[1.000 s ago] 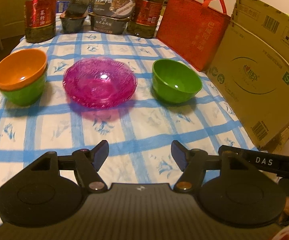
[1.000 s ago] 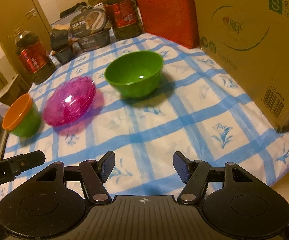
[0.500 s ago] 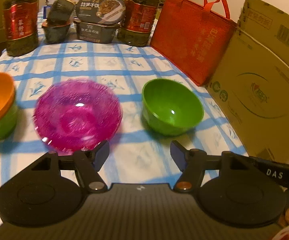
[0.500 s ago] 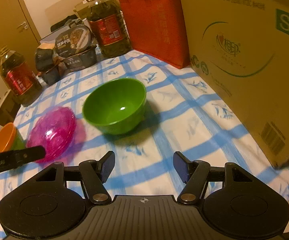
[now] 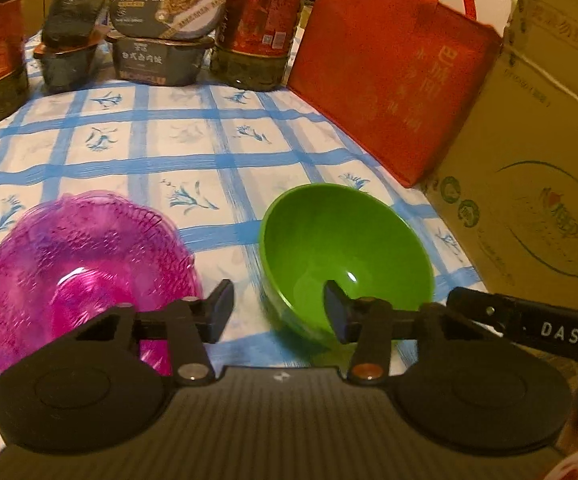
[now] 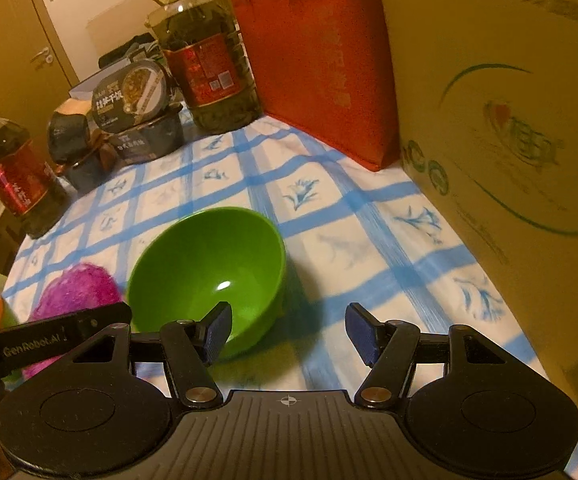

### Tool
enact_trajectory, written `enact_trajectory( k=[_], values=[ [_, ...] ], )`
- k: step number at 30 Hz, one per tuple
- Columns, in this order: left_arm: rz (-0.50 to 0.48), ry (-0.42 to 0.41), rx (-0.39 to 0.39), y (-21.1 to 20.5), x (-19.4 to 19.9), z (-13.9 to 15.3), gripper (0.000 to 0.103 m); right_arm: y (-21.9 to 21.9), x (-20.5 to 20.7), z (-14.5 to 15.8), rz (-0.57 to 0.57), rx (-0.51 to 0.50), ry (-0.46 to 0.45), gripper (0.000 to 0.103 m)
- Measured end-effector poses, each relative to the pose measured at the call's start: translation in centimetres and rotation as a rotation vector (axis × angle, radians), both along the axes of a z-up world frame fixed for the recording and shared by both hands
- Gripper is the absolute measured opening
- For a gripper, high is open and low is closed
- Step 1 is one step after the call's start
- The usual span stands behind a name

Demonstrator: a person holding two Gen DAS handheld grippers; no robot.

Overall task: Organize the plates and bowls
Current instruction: 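Grip the green bowl rim with the left tool, then carry the green bowl and set it onto the orange bowl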

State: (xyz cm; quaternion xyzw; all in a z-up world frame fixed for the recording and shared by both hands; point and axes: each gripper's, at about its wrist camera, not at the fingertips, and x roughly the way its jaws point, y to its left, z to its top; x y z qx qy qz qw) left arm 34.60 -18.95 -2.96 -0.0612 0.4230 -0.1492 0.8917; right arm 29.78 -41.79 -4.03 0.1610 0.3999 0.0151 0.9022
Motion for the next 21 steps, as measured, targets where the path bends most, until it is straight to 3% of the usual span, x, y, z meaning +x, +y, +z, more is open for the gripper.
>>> enact_trajectory(
  k=[6,14,18,21],
  values=[
    [-0.006,0.011,0.014,-1.1,2.2,-1.4,0.032,0.1,3.0,-1.9,0.027,0.011,0.039,0.046],
    [-0.017,0.019,0.054,-1.4,3.3,-1.9,0.012,0.5,4.5,-2.9,0.054,0.015,0.054,0.025],
    [-0.020,0.025,0.056,-1.3,3.4,-2.0,0.010,0.8,4.7,-3.0,0.069,0.017,0.052,0.013],
    [-0.019,0.032,0.057,-1.2,3.3,-1.9,0.010,1.2,4.7,-2.8,0.066,-0.005,0.052,0.012]
  ],
)
